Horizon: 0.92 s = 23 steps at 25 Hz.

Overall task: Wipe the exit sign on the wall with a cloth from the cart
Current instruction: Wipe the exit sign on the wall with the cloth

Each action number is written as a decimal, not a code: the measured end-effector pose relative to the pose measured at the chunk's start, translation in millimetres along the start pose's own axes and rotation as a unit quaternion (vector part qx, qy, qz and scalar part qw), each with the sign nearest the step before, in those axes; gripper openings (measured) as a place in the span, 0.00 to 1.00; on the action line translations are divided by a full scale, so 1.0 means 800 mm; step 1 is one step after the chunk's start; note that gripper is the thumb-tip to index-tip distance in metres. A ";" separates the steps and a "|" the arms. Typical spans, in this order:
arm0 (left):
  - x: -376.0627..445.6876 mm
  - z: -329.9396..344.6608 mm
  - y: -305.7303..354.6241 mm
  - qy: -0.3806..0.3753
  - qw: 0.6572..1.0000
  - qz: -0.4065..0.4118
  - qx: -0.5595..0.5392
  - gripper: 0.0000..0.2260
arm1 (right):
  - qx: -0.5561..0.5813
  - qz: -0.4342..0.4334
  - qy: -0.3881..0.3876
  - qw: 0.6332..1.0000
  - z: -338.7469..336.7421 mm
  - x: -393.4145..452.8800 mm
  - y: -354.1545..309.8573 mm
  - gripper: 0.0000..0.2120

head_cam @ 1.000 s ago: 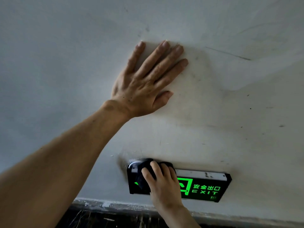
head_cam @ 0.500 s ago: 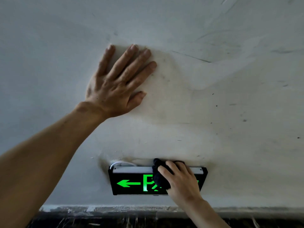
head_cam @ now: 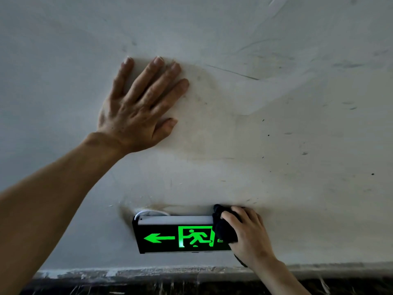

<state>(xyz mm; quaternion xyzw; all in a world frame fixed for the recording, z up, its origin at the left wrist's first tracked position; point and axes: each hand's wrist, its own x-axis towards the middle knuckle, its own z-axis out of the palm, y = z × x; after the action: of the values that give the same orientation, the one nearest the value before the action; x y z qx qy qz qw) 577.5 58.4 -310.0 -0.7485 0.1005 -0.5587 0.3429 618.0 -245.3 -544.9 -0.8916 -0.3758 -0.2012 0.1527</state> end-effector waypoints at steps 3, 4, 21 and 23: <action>0.000 0.000 0.001 -0.002 1.000 0.002 0.003 0.31 | 0.000 0.052 0.004 0.999 0.004 -0.003 -0.014 0.36; 0.000 0.000 0.001 -0.002 1.000 0.002 0.003 0.31 | -0.005 0.071 0.004 0.997 0.003 -0.005 -0.018 0.38; 0.000 0.001 0.002 0.001 1.000 -0.002 0.007 0.31 | 0.329 0.428 0.133 0.831 -0.025 -0.072 0.006 0.28; -0.001 0.002 0.000 -0.001 1.000 -0.002 0.005 0.31 | 0.367 0.420 0.141 0.818 -0.029 -0.050 0.009 0.30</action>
<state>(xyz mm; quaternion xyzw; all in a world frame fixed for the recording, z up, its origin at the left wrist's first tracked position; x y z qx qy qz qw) 578.7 59.0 -310.8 -0.7474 0.0954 -0.5592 0.3457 591.9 -284.8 -544.3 -0.8028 0.0152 -0.0882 0.5895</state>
